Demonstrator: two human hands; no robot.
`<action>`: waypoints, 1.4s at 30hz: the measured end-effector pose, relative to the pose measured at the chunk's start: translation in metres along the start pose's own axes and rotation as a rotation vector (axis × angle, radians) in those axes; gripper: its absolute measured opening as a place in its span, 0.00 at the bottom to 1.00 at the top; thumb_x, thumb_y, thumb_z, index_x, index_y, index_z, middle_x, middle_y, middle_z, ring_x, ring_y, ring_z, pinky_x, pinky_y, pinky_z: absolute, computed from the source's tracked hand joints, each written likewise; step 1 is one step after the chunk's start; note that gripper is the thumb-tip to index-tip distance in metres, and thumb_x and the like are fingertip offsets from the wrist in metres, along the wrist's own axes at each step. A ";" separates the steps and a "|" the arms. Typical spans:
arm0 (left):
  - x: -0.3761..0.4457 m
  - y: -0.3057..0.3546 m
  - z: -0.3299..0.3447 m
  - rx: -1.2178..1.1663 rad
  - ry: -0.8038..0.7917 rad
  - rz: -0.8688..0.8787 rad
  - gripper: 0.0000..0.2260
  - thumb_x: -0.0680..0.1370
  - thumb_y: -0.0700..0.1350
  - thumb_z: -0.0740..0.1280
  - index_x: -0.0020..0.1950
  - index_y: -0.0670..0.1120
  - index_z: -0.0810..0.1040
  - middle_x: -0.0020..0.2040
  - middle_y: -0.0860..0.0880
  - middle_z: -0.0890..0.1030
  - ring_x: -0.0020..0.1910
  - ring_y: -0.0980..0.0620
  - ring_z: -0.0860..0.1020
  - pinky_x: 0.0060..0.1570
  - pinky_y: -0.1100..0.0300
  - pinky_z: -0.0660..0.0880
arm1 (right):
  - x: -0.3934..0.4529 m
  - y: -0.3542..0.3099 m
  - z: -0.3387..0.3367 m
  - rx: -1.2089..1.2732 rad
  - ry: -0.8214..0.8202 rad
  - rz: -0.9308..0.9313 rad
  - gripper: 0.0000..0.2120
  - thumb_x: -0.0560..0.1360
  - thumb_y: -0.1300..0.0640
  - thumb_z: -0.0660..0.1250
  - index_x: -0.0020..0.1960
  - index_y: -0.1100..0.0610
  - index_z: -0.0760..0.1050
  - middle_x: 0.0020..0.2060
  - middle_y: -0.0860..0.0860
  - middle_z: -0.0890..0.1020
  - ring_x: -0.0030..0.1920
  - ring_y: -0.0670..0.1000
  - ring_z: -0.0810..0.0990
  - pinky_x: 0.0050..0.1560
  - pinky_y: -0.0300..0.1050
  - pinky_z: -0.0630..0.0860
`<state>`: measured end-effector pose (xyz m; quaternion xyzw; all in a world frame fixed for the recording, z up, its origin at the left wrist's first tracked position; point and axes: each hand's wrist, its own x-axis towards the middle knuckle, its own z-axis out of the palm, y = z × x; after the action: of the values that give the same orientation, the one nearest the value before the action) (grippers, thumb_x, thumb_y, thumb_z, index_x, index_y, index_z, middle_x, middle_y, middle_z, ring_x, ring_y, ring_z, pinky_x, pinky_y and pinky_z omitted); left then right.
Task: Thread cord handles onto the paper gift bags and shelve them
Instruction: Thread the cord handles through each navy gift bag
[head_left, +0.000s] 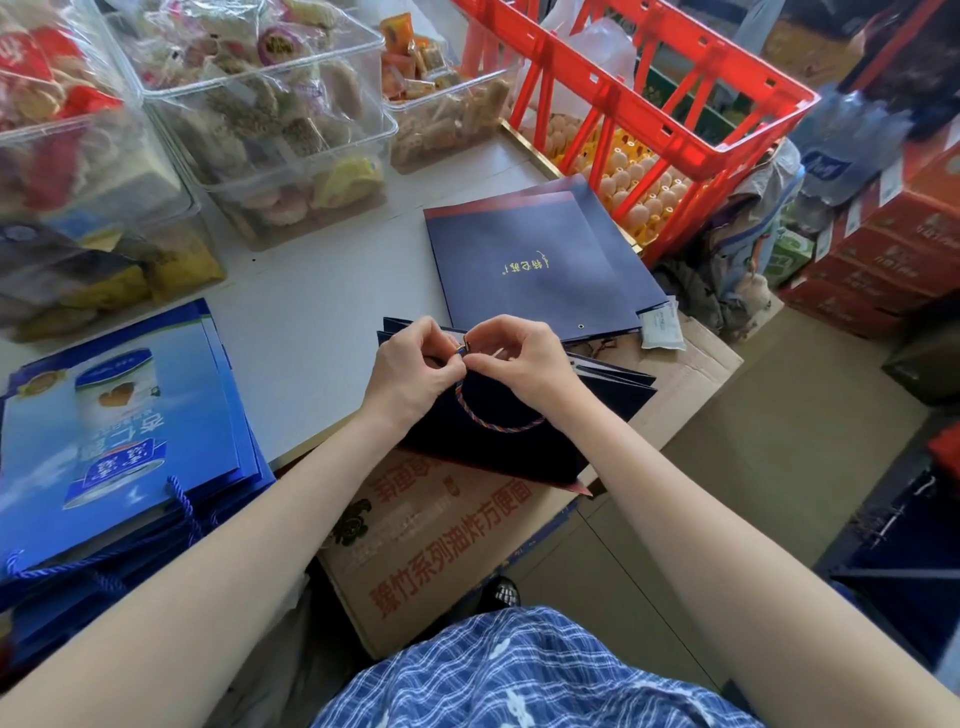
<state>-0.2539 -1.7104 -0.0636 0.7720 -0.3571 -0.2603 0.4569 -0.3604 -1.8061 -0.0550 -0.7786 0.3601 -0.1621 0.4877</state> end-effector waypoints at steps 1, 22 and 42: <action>0.000 0.001 0.000 0.027 -0.005 0.012 0.05 0.71 0.38 0.70 0.39 0.43 0.74 0.42 0.49 0.82 0.42 0.48 0.81 0.49 0.54 0.77 | 0.000 0.000 0.000 0.001 0.005 0.002 0.05 0.69 0.63 0.73 0.45 0.58 0.80 0.38 0.49 0.82 0.36 0.43 0.77 0.42 0.31 0.72; -0.003 0.006 0.006 0.277 0.197 0.187 0.10 0.72 0.41 0.69 0.47 0.46 0.69 0.43 0.48 0.76 0.45 0.54 0.68 0.39 0.66 0.61 | 0.002 0.001 -0.001 -0.148 -0.024 -0.023 0.07 0.74 0.64 0.68 0.48 0.59 0.83 0.42 0.54 0.85 0.43 0.50 0.81 0.46 0.36 0.74; 0.015 -0.005 -0.014 0.136 -0.134 0.128 0.12 0.73 0.37 0.68 0.48 0.46 0.66 0.41 0.51 0.78 0.39 0.55 0.74 0.40 0.70 0.67 | 0.010 0.007 0.001 -0.151 -0.091 -0.105 0.06 0.74 0.64 0.68 0.48 0.61 0.83 0.41 0.52 0.81 0.42 0.52 0.78 0.44 0.36 0.71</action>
<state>-0.2326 -1.7131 -0.0632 0.7579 -0.4520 -0.2567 0.3942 -0.3559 -1.8148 -0.0627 -0.8375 0.3072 -0.1244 0.4343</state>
